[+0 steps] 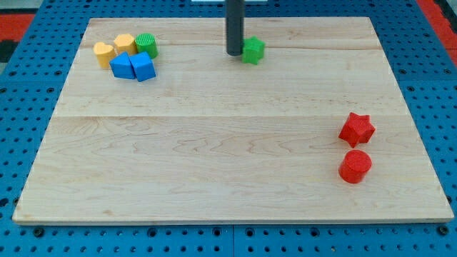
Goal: Place the green star above to the red star
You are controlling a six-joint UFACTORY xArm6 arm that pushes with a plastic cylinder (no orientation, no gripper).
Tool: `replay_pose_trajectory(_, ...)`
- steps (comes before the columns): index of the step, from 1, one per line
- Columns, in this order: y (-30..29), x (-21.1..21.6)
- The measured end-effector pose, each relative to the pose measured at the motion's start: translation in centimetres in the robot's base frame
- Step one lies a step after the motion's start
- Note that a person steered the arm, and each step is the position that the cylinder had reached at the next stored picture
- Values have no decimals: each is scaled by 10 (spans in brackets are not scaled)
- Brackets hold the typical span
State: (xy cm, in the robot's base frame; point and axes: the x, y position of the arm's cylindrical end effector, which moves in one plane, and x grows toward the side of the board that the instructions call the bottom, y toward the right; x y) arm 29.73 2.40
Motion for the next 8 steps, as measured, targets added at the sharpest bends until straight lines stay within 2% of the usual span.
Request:
replay_pose_trajectory(2,17,-67)
replay_pose_trajectory(3,49,-32)
replay_pose_trajectory(4,46,16)
replay_pose_trajectory(6,9,47)
replay_pose_trajectory(7,37,71)
replay_pose_trajectory(8,82,72)
